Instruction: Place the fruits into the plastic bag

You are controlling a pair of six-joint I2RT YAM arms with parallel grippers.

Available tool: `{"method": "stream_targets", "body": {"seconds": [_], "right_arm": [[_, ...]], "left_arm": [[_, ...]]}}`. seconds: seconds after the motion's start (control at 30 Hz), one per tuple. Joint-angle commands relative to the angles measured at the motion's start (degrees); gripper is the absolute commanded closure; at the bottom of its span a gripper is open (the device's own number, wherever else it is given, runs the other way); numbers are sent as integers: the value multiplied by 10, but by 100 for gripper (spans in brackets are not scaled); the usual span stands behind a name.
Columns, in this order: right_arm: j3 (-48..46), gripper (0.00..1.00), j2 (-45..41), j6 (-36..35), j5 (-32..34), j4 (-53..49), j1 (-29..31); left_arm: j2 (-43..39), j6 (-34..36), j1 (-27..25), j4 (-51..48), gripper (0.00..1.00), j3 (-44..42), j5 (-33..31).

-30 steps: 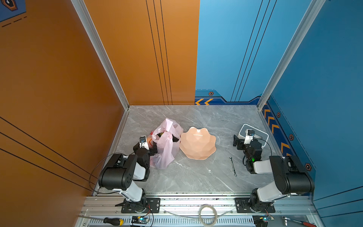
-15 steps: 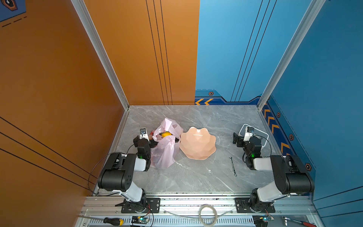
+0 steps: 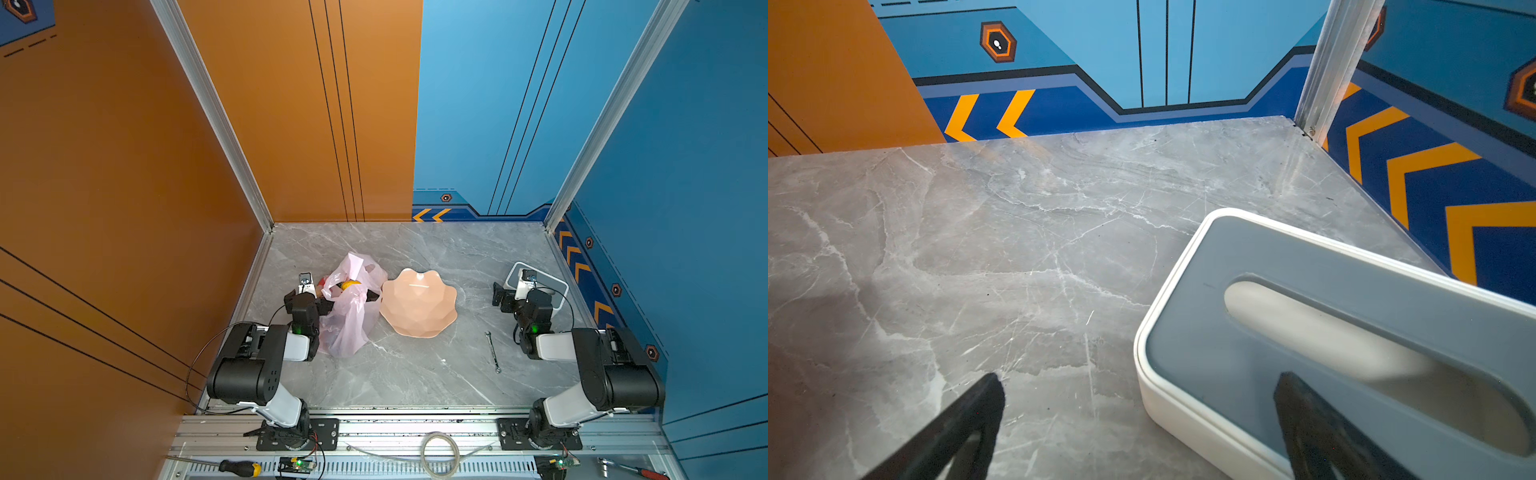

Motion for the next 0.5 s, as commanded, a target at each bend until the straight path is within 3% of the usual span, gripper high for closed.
{"method": "stream_targets", "body": {"seconds": [0.0, 0.47], "right_arm": [[6, 0, 6, -3, 7, -8, 0], [4, 0, 6, -6, 15, -8, 4]], "left_arm": [[-8, 7, 4, -15, 2, 10, 26], [-8, 7, 4, -15, 2, 10, 26]]}}
